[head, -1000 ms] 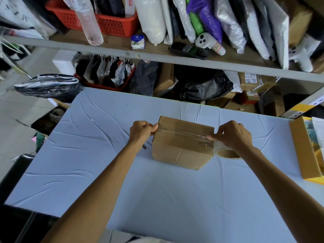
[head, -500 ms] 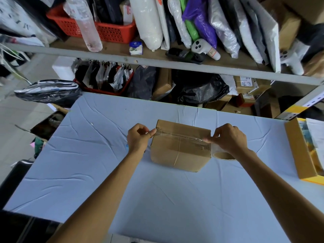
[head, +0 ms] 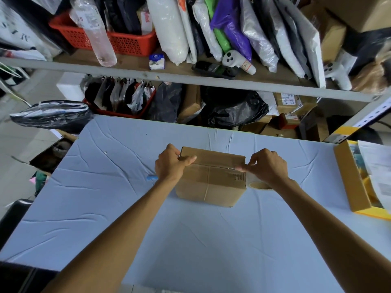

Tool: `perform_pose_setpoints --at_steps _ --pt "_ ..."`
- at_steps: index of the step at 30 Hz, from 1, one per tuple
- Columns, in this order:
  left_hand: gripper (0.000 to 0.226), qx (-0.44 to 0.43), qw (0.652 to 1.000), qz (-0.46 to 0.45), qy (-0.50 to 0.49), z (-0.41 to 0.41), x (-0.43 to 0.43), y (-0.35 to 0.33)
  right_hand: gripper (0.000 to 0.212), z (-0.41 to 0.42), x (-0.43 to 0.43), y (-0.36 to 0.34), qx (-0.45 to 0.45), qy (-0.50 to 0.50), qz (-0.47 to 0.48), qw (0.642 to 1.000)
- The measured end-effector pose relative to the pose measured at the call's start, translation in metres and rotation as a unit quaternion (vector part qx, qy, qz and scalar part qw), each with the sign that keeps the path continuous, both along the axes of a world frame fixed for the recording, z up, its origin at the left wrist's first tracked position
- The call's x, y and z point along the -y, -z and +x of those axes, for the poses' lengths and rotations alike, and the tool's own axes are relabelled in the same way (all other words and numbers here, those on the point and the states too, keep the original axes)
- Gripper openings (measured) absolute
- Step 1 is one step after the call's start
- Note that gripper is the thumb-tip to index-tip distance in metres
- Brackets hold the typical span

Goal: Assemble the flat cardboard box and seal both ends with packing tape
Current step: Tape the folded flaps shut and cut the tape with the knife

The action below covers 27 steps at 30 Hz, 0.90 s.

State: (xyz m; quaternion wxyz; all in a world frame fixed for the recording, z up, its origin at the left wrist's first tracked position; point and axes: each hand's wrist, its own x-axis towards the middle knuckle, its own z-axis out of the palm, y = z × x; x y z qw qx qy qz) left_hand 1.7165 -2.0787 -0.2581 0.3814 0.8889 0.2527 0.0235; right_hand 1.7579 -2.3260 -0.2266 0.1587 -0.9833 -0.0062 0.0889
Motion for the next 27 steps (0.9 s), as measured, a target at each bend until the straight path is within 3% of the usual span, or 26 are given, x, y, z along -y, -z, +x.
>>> perform_pose_setpoints --at_steps 6,11,14,17,20,23,27 --pt "0.079 -0.085 0.996 0.019 0.002 0.002 0.008 -0.013 0.050 0.002 -0.001 0.000 0.000 0.005 0.004 1.000" --pt "0.071 -0.042 0.999 0.026 -0.013 -0.005 0.013 -0.008 0.066 -0.001 -0.001 0.002 -0.003 0.000 -0.009 1.000" --pt "0.068 0.012 0.995 0.096 0.008 -0.012 0.023 -0.005 0.070 -0.002 -0.004 0.003 0.001 0.009 -0.025 1.000" --pt "0.044 0.105 0.979 0.150 0.086 -0.015 0.036 -0.006 0.070 0.001 -0.005 0.003 -0.009 0.008 -0.034 0.999" --pt "0.015 0.147 0.961 0.084 0.220 -0.018 0.044 -0.006 0.068 0.001 -0.006 0.004 -0.011 0.006 -0.039 0.999" --pt "0.039 0.122 0.908 0.179 0.360 -0.028 0.046 -0.008 0.064 0.002 -0.005 0.006 -0.002 0.006 -0.034 0.999" --pt "0.079 -0.028 0.869 0.227 0.438 -0.036 0.047 -0.022 0.052 0.001 0.000 0.004 -0.021 -0.050 -0.026 0.998"
